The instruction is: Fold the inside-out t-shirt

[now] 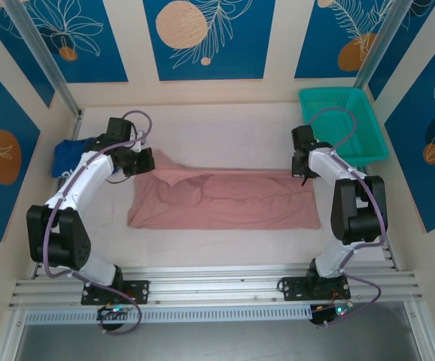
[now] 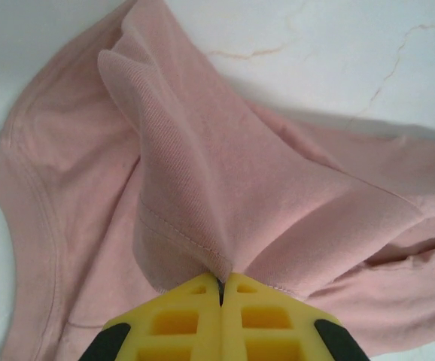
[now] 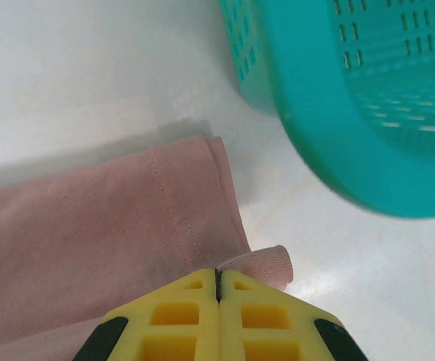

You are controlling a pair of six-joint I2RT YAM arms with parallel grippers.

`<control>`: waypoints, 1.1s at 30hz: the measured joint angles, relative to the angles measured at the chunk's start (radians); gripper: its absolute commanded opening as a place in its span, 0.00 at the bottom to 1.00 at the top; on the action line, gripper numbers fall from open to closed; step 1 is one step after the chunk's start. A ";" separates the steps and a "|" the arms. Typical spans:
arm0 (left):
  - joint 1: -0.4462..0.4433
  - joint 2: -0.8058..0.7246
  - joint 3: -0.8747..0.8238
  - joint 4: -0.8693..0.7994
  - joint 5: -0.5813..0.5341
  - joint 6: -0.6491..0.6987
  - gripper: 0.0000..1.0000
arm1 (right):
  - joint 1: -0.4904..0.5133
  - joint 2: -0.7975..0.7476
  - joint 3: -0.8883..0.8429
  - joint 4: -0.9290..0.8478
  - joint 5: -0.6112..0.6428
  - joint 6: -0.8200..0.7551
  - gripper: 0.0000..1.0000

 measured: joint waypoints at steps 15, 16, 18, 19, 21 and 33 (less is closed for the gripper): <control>0.000 -0.010 -0.140 -0.013 -0.007 0.000 0.00 | 0.070 0.001 -0.088 -0.038 0.019 0.069 0.14; 0.000 -0.011 -0.151 -0.011 -0.007 0.000 0.00 | 0.076 0.001 -0.097 -0.043 0.018 0.079 0.20; 0.000 -0.011 -0.178 -0.001 -0.004 -0.004 0.00 | 0.091 -0.004 -0.114 -0.052 0.011 0.100 0.31; 0.000 -0.011 -0.190 0.004 -0.003 -0.006 0.00 | 0.100 -0.012 -0.124 -0.053 0.005 0.103 0.35; 0.000 -0.011 -0.208 0.006 0.000 -0.008 0.00 | 0.130 -0.049 -0.142 -0.055 -0.019 0.113 0.41; -0.004 -0.037 -0.222 0.029 0.026 -0.042 0.00 | 0.444 -0.164 -0.146 0.187 -0.342 0.082 0.47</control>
